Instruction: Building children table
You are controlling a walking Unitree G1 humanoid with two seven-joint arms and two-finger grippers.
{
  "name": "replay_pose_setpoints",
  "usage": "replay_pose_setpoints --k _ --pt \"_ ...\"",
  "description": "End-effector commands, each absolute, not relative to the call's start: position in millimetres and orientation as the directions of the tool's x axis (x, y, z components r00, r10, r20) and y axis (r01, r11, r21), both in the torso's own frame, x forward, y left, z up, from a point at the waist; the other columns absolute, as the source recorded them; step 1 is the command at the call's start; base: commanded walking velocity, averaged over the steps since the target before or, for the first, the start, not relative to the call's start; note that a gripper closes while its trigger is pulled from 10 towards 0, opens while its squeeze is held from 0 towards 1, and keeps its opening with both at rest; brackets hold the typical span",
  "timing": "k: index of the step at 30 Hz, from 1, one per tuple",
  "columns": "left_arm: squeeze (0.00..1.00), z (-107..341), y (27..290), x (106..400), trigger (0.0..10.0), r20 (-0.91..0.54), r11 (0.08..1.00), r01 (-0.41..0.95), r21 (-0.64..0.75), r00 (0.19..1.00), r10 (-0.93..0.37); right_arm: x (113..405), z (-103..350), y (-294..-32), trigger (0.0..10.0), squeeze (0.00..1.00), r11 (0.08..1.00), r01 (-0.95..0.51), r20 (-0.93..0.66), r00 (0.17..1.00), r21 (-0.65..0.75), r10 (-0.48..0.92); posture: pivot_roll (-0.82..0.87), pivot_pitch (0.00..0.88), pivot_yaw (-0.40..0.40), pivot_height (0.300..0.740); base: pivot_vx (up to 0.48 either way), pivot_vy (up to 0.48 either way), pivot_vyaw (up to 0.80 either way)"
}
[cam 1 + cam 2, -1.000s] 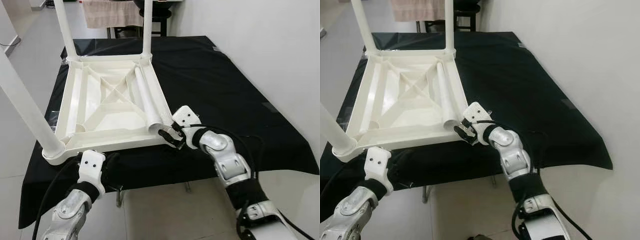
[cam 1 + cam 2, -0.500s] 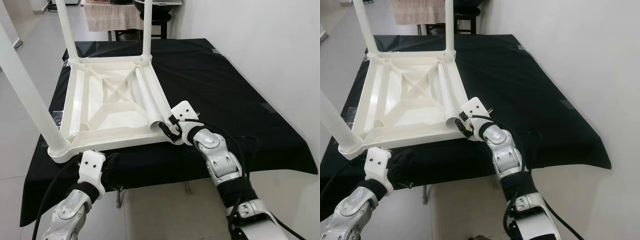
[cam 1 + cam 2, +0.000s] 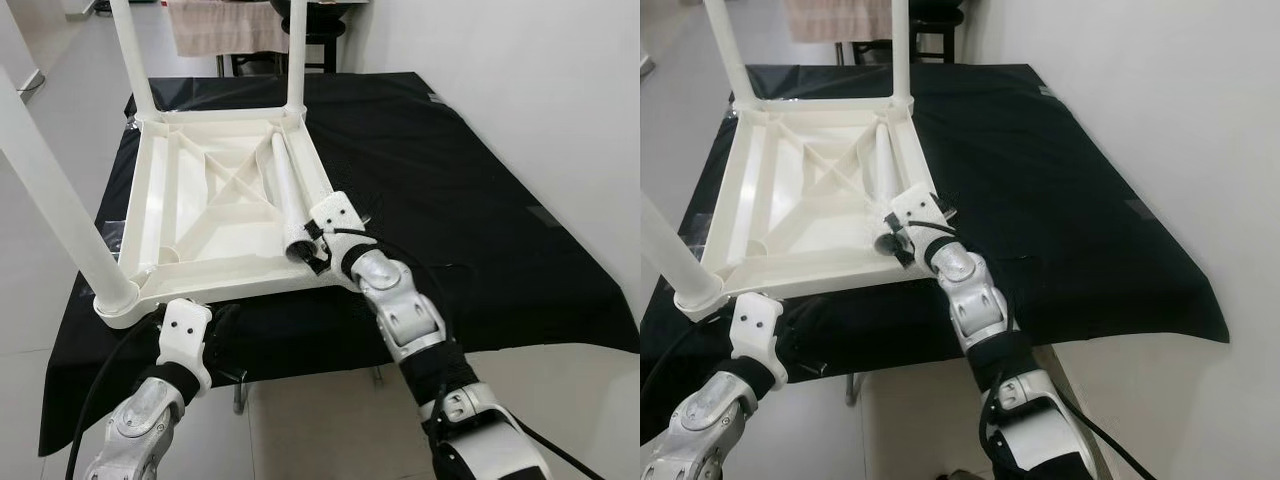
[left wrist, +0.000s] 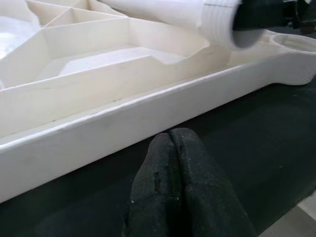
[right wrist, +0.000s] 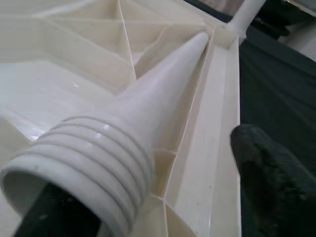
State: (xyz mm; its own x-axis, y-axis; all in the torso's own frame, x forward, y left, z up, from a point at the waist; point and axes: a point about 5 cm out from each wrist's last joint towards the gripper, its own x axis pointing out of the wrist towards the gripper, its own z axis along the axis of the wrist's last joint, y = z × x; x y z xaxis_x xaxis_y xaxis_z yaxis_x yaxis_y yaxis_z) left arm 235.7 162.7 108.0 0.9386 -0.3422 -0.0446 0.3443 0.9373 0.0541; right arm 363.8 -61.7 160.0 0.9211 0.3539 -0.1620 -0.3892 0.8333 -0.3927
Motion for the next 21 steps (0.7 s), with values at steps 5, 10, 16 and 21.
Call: replay_pose_setpoints --k 5,10,16,21 --pt "0.00 103.8 161.0 234.2 10.0 -0.060 0.937 0.345 0.049 0.938 -0.342 369.5 163.0 -58.5 0.0 0.00 0.842 -0.343 -0.132 0.939 -0.417 0.318 0.02 0.066 -0.089 0.740 0.000 0.000 0.00" --pt "0.00 103.7 160.9 233.8 10.0 -0.060 0.937 0.346 0.047 0.937 -0.343 370.0 160.5 -60.5 0.0 0.00 0.842 -0.339 -0.136 0.941 -0.419 0.311 0.02 0.067 -0.089 0.740 0.000 0.000 0.00" --pt "0.00 103.5 161.6 233.6 10.0 -0.061 0.937 0.346 0.047 0.937 -0.343 371.4 158.5 -65.6 0.0 0.00 0.847 -0.334 -0.135 0.943 -0.413 0.306 0.02 0.067 -0.090 0.740 0.000 0.000 0.00" --pt "0.00 103.1 162.0 233.8 10.0 -0.062 0.937 0.346 0.047 0.937 -0.343 371.5 160.2 -67.6 0.0 0.00 0.862 -0.334 -0.113 0.942 -0.382 0.316 0.01 0.065 -0.089 0.740 0.000 0.000 0.00"
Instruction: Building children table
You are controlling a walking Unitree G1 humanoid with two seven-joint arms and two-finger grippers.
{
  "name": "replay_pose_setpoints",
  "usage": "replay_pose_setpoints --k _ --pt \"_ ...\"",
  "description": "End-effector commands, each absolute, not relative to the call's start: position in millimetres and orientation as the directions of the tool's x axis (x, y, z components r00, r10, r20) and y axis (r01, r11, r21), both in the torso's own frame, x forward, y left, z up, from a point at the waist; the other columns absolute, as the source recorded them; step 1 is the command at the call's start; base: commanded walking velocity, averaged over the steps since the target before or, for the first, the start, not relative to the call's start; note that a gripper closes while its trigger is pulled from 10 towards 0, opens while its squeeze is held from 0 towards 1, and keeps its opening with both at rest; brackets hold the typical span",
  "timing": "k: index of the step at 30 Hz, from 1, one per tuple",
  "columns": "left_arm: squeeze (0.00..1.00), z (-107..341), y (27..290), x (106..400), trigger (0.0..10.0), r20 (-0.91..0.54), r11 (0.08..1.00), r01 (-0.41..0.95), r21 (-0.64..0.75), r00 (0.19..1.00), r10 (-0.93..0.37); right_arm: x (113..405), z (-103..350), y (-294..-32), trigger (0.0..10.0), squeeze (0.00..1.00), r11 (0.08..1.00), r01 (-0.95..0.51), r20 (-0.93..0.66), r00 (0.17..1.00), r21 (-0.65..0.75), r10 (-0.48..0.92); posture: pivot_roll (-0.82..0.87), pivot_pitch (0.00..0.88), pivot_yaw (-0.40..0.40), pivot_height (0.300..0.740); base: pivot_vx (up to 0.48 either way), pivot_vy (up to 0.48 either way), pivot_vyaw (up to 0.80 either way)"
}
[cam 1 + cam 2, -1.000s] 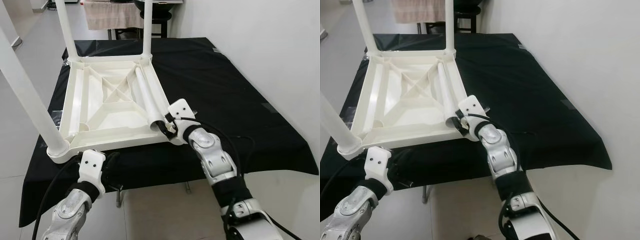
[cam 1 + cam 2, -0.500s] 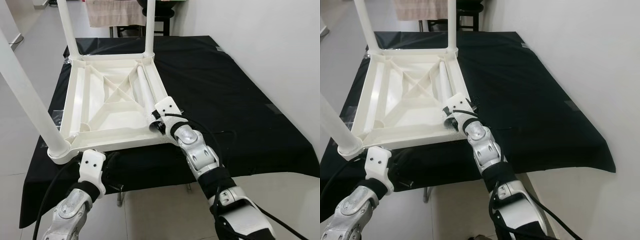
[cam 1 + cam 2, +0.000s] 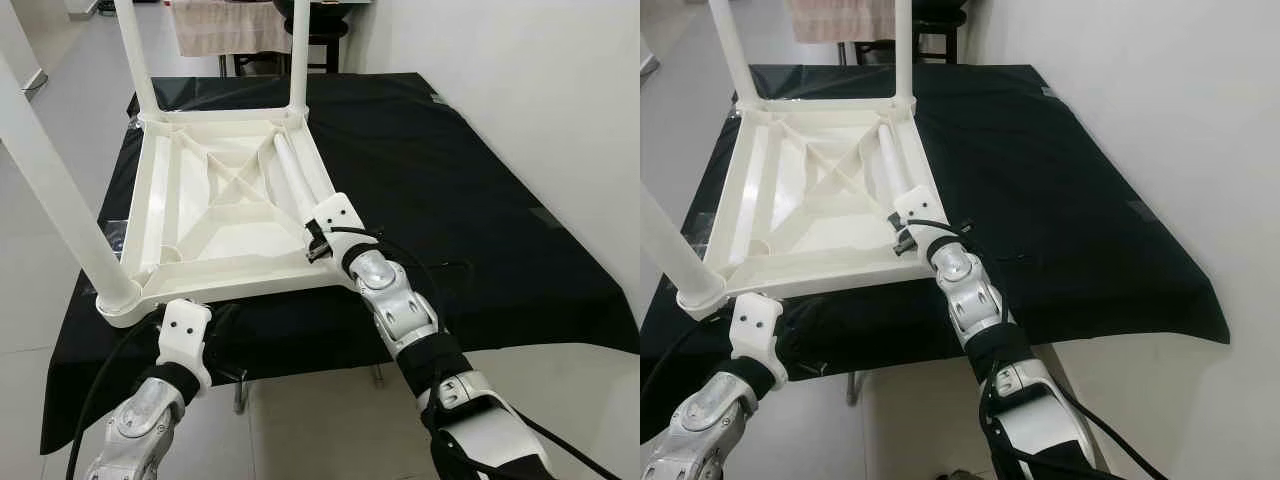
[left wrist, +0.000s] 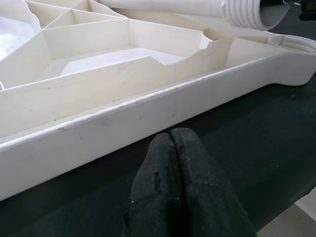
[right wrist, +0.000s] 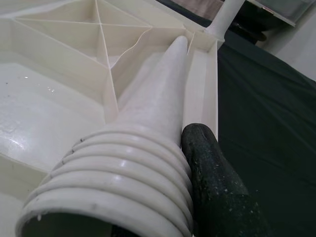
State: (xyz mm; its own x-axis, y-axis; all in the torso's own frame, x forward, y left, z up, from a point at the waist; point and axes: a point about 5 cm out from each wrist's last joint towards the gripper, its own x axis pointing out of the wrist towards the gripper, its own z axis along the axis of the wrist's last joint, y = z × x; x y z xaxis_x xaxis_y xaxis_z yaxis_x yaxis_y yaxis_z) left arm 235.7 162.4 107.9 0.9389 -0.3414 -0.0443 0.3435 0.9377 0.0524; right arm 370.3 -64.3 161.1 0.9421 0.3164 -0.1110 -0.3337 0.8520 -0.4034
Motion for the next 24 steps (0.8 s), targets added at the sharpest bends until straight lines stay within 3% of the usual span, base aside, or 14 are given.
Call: replay_pose_setpoints --k 1,9,18,24 --pt "0.00 103.0 162.1 234.0 10.0 -0.062 0.937 0.347 0.047 0.937 -0.344 371.1 160.7 -68.5 0.0 0.00 0.873 -0.339 -0.103 0.941 -0.350 0.324 0.01 0.065 -0.088 0.740 0.000 0.000 0.00" --pt "0.00 103.4 161.7 234.4 10.0 -0.066 0.934 0.355 0.048 0.934 -0.351 370.8 164.3 -78.2 0.0 0.00 0.898 -0.369 -0.074 0.929 -0.240 0.363 0.02 0.063 -0.085 0.740 0.000 0.000 0.00" --pt "0.00 104.3 162.4 234.6 10.0 -0.067 0.932 0.357 0.052 0.933 -0.354 371.1 190.7 -107.4 0.0 0.00 0.915 -0.398 0.078 0.912 -0.073 0.403 0.01 0.069 -0.078 0.740 0.000 0.000 0.00" --pt "0.00 109.0 162.3 239.5 10.0 -0.052 0.924 0.380 0.051 0.925 -0.377 370.8 215.2 -154.2 0.0 0.00 0.890 -0.355 0.246 0.925 0.286 0.290 0.02 0.060 -0.068 0.740 0.000 0.000 0.00"
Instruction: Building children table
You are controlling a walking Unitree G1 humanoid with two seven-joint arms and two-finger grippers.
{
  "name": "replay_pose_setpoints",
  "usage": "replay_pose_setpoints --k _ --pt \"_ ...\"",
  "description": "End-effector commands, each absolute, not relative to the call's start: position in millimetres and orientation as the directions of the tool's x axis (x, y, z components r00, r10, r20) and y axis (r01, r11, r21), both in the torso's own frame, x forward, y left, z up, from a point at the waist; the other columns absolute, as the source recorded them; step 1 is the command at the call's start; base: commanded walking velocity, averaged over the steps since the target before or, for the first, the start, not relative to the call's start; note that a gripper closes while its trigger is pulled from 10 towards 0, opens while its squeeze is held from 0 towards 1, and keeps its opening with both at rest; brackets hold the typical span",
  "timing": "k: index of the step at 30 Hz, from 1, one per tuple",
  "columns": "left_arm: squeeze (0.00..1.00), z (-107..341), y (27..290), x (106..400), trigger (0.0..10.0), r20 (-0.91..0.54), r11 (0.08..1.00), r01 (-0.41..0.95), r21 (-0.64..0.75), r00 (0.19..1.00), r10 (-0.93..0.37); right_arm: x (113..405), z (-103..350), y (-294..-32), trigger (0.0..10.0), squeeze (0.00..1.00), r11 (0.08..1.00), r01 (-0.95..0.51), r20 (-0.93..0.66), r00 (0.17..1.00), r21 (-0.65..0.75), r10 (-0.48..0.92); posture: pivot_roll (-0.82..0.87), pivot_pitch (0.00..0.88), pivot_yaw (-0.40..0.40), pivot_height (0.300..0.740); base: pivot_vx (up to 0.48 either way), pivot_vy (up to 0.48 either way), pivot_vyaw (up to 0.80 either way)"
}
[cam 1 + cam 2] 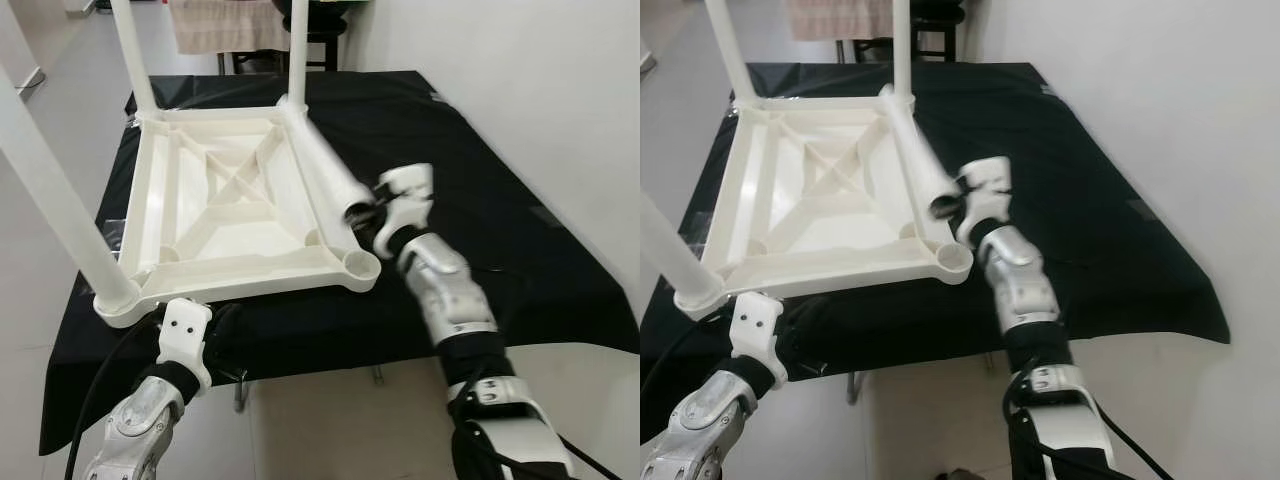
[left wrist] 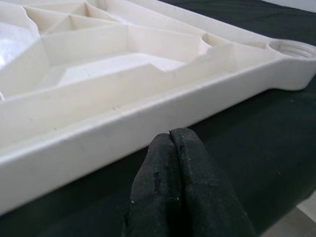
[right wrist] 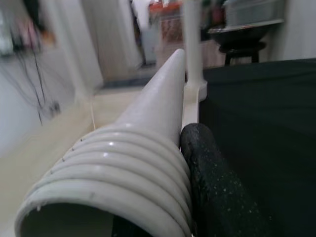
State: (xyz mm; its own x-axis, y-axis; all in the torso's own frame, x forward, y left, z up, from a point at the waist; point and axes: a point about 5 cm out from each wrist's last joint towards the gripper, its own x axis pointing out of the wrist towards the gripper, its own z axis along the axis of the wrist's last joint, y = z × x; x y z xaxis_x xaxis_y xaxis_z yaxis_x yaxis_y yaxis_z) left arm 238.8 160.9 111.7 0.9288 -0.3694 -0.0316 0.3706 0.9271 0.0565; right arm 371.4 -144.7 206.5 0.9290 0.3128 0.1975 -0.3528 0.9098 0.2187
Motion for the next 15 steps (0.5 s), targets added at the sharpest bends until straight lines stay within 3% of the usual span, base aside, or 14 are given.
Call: replay_pose_setpoints --k 1,5,6,7,8,9,12,15 --pt "0.00 111.2 161.3 241.3 10.0 -0.042 0.922 0.386 0.047 0.922 -0.384 370.2 216.1 -157.7 0.0 0.00 0.879 -0.352 0.260 0.925 0.323 0.276 0.02 0.055 -0.067 0.740 0.000 0.000 0.00" --pt "0.00 118.8 156.0 245.4 10.0 -0.006 0.913 0.407 0.017 0.913 -0.407 367.5 218.5 -163.3 0.2 0.00 0.844 -0.369 0.300 0.917 0.389 0.262 0.01 0.051 -0.064 0.740 0.000 0.000 0.00" --pt "0.00 121.9 153.8 246.5 10.0 0.010 0.909 0.416 -0.003 0.909 -0.416 365.4 221.2 -164.6 3.0 0.00 0.822 -0.389 0.332 0.907 0.417 0.260 0.01 0.049 -0.064 0.740 0.000 0.000 0.00" --pt "0.00 127.6 150.4 248.2 10.0 0.036 0.902 0.431 -0.033 0.902 -0.430 362.6 224.3 -164.6 10.0 0.00 0.783 -0.431 0.365 0.888 0.448 0.279 0.02 0.044 -0.069 0.740 0.000 0.000 0.00" --pt "0.00 127.6 150.4 248.2 10.0 0.036 0.902 0.431 -0.033 0.902 -0.430 362.6 224.3 -164.6 10.0 0.00 0.783 -0.431 0.365 0.888 0.448 0.279 0.02 0.044 -0.069 0.740 0.000 0.000 0.00" --pt "0.00 144.7 143.0 254.6 10.0 0.110 0.877 0.471 -0.092 0.880 -0.462 353.8 233.9 -164.3 10.0 0.00 0.667 -0.552 0.472 0.820 0.501 0.324 0.02 0.040 -0.070 0.740 0.000 0.000 0.00" --pt "0.00 164.1 135.5 264.6 10.0 0.190 0.843 0.517 -0.149 0.852 -0.488 342.0 246.9 -172.3 10.0 0.00 0.482 -0.687 0.616 0.716 0.543 0.328 0.02 0.030 -0.067 0.740 0.000 0.000 0.00" --pt "0.00 168.9 133.7 266.9 10.0 0.212 0.832 0.527 -0.173 0.845 -0.491 338.5 250.9 -176.3 10.0 0.00 0.429 -0.719 0.655 0.687 0.547 0.315 0.02 0.028 -0.065 0.740 0.000 0.000 0.00"
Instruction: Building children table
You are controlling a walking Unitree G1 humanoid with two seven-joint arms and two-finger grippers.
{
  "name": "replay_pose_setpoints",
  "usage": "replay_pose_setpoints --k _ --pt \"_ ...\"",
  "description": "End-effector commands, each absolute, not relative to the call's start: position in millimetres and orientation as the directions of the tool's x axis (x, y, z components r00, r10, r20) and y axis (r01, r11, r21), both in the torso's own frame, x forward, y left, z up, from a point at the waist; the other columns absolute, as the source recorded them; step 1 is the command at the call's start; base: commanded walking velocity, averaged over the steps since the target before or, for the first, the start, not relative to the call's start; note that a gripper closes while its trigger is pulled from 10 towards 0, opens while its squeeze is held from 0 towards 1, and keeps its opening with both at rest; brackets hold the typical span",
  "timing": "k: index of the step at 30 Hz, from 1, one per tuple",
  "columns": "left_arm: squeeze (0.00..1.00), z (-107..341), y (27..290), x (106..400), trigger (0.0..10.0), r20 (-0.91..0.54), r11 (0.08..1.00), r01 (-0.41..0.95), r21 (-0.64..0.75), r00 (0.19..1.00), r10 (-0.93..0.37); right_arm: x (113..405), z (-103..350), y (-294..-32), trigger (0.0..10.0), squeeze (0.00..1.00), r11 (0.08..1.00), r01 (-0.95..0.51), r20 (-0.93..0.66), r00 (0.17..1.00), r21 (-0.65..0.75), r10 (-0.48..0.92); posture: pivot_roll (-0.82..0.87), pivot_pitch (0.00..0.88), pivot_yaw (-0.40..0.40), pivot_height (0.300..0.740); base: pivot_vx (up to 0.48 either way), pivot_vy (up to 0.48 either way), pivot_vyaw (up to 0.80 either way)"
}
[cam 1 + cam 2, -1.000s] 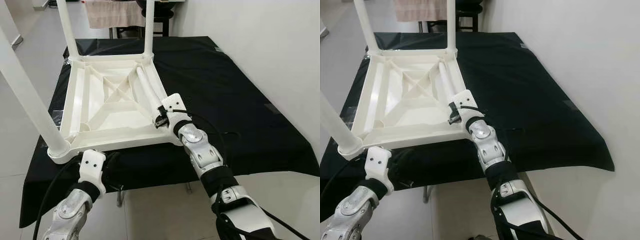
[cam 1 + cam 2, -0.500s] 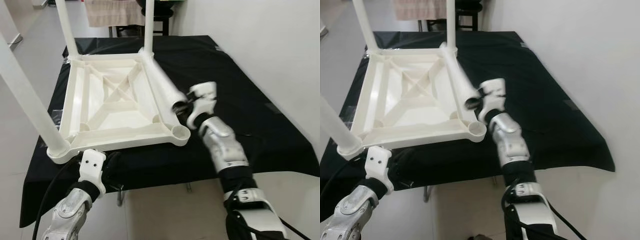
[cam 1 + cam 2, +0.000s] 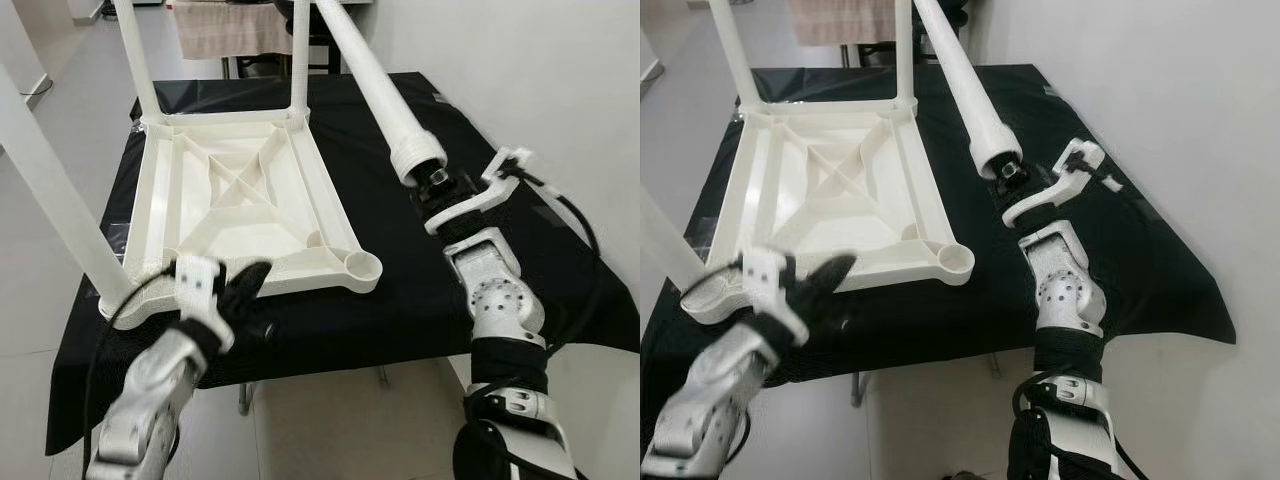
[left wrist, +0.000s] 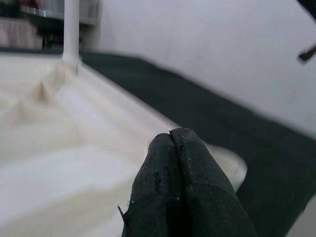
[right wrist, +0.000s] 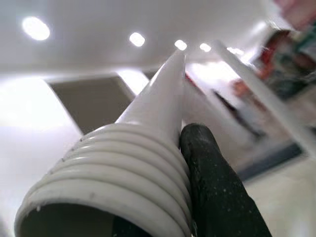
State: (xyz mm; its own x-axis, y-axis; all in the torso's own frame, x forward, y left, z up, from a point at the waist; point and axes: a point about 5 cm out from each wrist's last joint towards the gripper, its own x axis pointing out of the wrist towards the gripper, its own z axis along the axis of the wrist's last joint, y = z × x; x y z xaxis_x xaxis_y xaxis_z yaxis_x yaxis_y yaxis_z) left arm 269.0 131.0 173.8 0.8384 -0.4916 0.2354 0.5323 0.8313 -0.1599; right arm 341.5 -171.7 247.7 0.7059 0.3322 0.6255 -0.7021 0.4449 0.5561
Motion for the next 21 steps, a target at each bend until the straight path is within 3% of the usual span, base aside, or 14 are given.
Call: replay_pose_setpoints --k 1,2,3,5,6,9,11,16,21 --pt "0.00 177.2 130.5 269.6 10.0 0.250 0.809 0.548 -0.213 0.831 -0.497 333.2 255.8 -181.9 10.0 0.00 0.368 -0.759 0.702 0.644 0.537 0.304 0.02 0.025 -0.060 0.740 0.000 0.000 0.00" --pt "0.00 184.9 127.4 271.4 10.0 0.288 0.777 0.575 -0.255 0.812 -0.507 328.2 259.2 -186.4 10.0 0.00 0.328 -0.790 0.736 0.607 0.518 0.300 0.02 0.025 -0.058 0.740 0.000 0.000 0.00" --pt "1.00 195.7 122.0 271.0 10.0 0.343 0.714 0.634 -0.296 0.768 -0.540 321.1 261.1 -188.8 10.0 0.00 0.293 -0.826 0.766 0.558 0.480 0.318 0.01 0.023 -0.054 0.740 0.000 0.000 0.00" --pt "1.00 214.6 112.9 267.1 10.0 0.430 0.602 0.736 -0.310 0.673 -0.602 309.8 261.6 -189.9 10.0 0.00 0.246 -0.873 0.796 0.487 0.422 0.359 0.01 0.022 -0.049 0.740 0.000 0.000 0.00" --pt "1.00 214.6 112.9 267.1 10.0 0.430 0.602 0.736 -0.310 0.673 -0.602 309.8 261.6 -189.9 10.0 0.00 0.246 -0.873 0.796 0.487 0.422 0.359 0.01 0.022 -0.049 0.740 0.000 0.000 0.00" --pt "1.00 244.5 104.9 257.6 10.0 0.544 0.443 0.852 -0.278 0.520 -0.659 296.2 252.9 -185.1 10.0 0.00 0.216 -0.910 0.782 0.415 0.355 0.464 0.00 0.021 -0.042 0.740 0.000 0.000 0.00" --pt "1.00 260.2 105.0 251.3 10.0 0.600 0.366 0.896 -0.253 0.442 -0.667 292.0 243.7 -180.7 10.0 0.00 0.258 -0.914 0.732 0.406 0.314 0.548 0.00 0.022 -0.040 0.740 0.000 0.000 0.00" --pt "1.00 280.5 115.9 242.0 10.0 0.675 0.271 0.934 -0.232 0.355 -0.646 285.0 240.1 -191.7 10.0 0.00 0.275 -0.919 0.682 0.394 0.282 0.616 0.01 0.024 -0.044 0.740 0.000 0.000 0.00" --pt "1.00 284.9 124.0 241.1 10.0 0.700 0.252 0.936 -0.245 0.351 -0.622 279.3 243.0 -201.7 10.0 0.00 0.291 -0.924 0.665 0.380 0.246 0.644 0.02 0.026 -0.046 0.740 0.000 0.000 0.00"
